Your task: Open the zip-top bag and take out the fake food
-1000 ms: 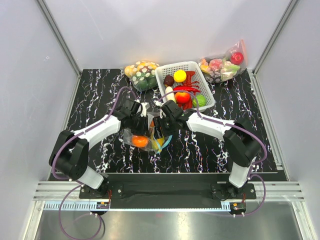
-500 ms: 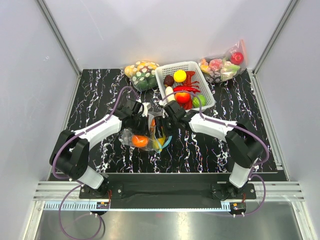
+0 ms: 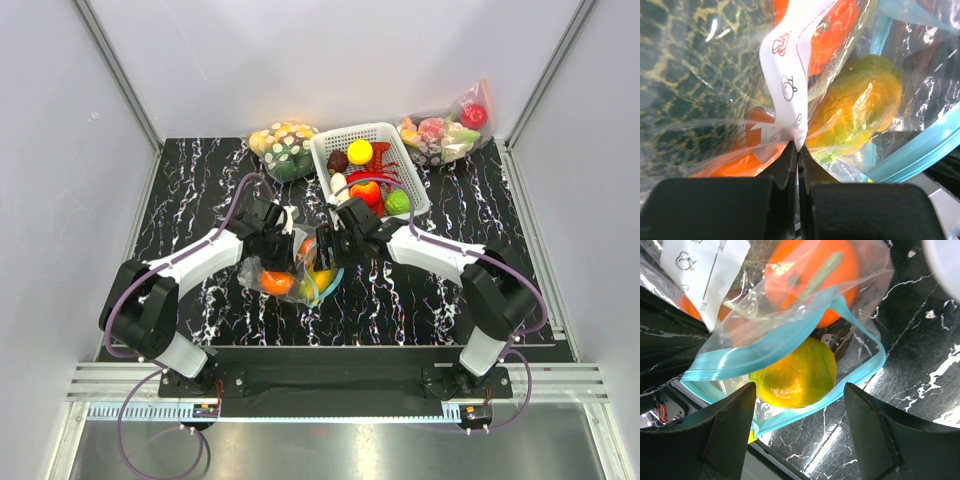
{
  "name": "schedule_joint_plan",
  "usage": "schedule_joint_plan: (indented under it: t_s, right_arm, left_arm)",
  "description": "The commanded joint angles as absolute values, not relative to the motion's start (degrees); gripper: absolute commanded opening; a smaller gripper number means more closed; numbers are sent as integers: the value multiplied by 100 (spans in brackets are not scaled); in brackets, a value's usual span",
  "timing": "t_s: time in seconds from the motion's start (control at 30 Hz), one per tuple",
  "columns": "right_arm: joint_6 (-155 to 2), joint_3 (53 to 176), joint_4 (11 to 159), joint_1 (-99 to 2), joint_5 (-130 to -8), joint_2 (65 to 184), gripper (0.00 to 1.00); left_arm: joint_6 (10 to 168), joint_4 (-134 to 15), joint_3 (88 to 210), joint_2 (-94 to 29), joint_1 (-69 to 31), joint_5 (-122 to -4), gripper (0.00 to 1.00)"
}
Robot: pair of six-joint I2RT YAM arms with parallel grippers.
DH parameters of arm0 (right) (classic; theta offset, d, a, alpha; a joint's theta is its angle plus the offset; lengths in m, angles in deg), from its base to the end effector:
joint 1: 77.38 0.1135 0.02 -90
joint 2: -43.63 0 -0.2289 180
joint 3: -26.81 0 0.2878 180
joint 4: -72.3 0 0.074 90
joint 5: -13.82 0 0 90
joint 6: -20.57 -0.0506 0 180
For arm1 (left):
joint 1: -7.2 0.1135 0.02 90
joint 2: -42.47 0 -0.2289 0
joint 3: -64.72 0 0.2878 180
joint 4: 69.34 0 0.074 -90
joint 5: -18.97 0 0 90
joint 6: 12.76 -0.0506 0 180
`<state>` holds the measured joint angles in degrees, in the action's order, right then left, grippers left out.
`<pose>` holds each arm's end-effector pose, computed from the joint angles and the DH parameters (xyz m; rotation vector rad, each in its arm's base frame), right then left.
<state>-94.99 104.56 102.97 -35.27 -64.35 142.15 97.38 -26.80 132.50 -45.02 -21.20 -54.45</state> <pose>0.2898 0.2759 0.1412 -0.4672 2.5580 0.7298 0.2904 -0.1734 0.1367 0.2964 2.7323 -0.6437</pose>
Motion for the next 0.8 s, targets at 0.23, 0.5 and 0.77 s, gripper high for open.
schedule_joint_plan:
  t_s: [0.23, 0.5, 0.77]
  right_arm:
    - [-9553, 10634, 10051, -3607, -6300, 14443, 78]
    - [-9589, 10837, 10138, -3598, -5992, 14778, 82]
    - [-9571, 11065, 10218, -3554, -5580, 15200, 88]
  left_arm:
    - [9648, -2725, 13423, -4340, -2083, -5512, 0]
    - [9631, -2751, 13458, -4393, -2083, -5459, 0]
    - [9596, -2760, 13493, -4472, -2083, -5371, 0]
